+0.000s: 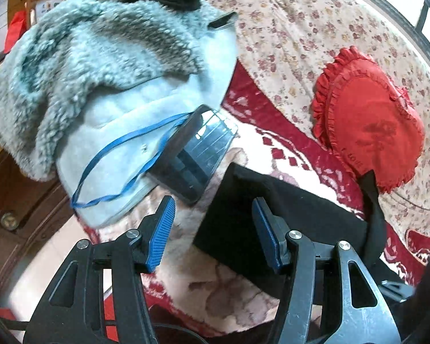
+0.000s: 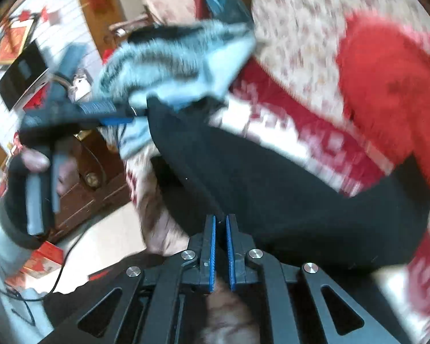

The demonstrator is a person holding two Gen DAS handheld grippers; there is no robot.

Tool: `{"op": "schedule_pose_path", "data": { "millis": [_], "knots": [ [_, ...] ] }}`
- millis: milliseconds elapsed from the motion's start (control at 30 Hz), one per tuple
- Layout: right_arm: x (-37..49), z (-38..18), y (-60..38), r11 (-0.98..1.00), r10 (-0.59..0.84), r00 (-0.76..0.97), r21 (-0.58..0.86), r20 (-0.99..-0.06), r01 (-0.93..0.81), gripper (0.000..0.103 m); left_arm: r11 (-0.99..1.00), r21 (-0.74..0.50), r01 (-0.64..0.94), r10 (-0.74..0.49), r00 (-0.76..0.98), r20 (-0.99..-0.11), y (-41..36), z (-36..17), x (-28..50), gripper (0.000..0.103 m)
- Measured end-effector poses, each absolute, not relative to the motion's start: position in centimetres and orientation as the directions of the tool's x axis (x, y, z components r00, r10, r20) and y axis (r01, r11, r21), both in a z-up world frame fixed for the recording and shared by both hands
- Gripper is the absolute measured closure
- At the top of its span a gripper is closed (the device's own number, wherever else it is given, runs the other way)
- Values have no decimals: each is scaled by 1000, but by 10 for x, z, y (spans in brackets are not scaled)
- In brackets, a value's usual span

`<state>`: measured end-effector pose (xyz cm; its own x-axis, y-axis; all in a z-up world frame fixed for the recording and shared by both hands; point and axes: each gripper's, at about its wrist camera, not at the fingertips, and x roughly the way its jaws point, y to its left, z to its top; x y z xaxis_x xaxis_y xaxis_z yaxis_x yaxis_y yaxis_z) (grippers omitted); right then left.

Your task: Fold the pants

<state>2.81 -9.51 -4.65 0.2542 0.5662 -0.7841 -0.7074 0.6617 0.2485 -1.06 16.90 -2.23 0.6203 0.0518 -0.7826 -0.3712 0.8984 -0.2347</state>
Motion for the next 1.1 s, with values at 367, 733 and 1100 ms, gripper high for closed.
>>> {"op": "schedule_pose_path", "data": {
  "millis": [367,733,1100],
  "knots": [
    [55,-20,-140,802,501,393,241,-771,-547,69,948,-209,-240,-28,592,-805,108,-39,8,47],
    [223,-64,-177,985,169,383,139,-908,-106,64,975,-160,-156,-51,544,-838,66,-67,29,47],
    [153,-25,-260,966,256,487,244,-835,-89,99,966,-194,-170,-72,548,-834,71,-66,26,47]
  ]
}}
